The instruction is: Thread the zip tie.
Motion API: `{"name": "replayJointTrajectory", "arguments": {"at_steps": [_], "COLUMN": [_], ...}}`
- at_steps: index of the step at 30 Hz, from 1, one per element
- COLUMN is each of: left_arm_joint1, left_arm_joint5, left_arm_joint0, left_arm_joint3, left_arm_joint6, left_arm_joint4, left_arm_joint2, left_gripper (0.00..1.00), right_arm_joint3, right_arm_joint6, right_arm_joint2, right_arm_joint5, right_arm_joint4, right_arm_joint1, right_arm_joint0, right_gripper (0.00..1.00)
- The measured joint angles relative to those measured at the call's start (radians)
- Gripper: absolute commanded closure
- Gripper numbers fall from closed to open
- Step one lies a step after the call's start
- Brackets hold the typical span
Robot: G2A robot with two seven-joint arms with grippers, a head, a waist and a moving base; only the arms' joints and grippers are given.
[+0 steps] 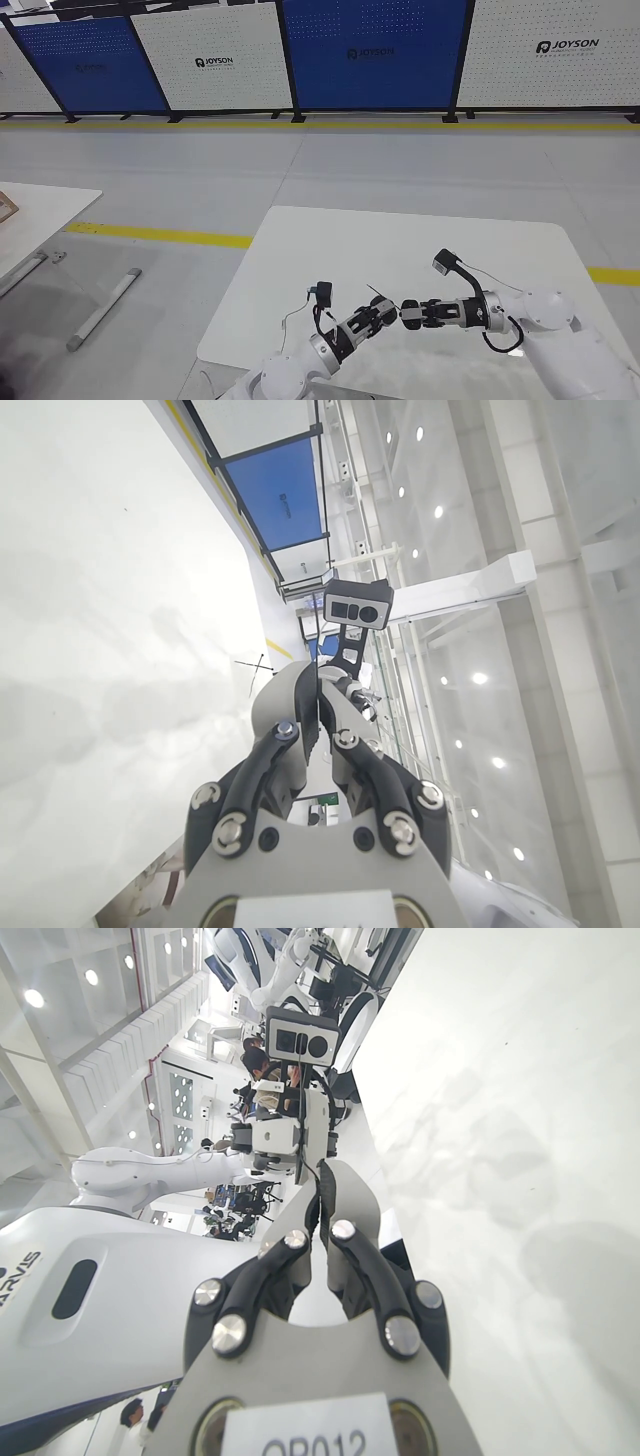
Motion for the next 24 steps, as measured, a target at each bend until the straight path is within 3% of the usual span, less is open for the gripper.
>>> {"name": "replayJointTrajectory", "arguments": {"at_steps": [14, 15, 16, 24], "left_arm_joint1": [-0.002, -0.002, -0.002, -0.002], "left_arm_joint5": [-0.007, -0.008, -0.009, -0.004], "left_arm_joint0": [-0.009, -0.009, -0.009, -0.007], "left_arm_joint3": [0.012, 0.012, 0.012, 0.011], "left_arm_joint6": [0.011, 0.013, 0.015, 0.027], "left_arm_joint4": [0.003, 0.004, 0.006, 0.024], "left_arm_joint2": [0.0, -0.001, -0.002, -0.005], "left_gripper": [1.0, 1.0, 1.0, 1.0], "right_arm_joint3": [-0.062, -0.063, -0.063, -0.072], "right_arm_joint6": [-0.038, -0.041, -0.046, -0.051], "right_arm_joint2": [0.003, 0.004, 0.007, 0.059], "right_arm_joint5": [0.04, 0.041, 0.041, 0.009], "right_arm_joint4": [-0.048, -0.047, -0.042, 0.013], "right_arm_joint1": [0.009, 0.009, 0.01, 0.023], "right_arm_joint0": [-0.027, -0.028, -0.03, -0.064], "right_gripper": [1.0, 0.65, 0.0, 0.0]}}
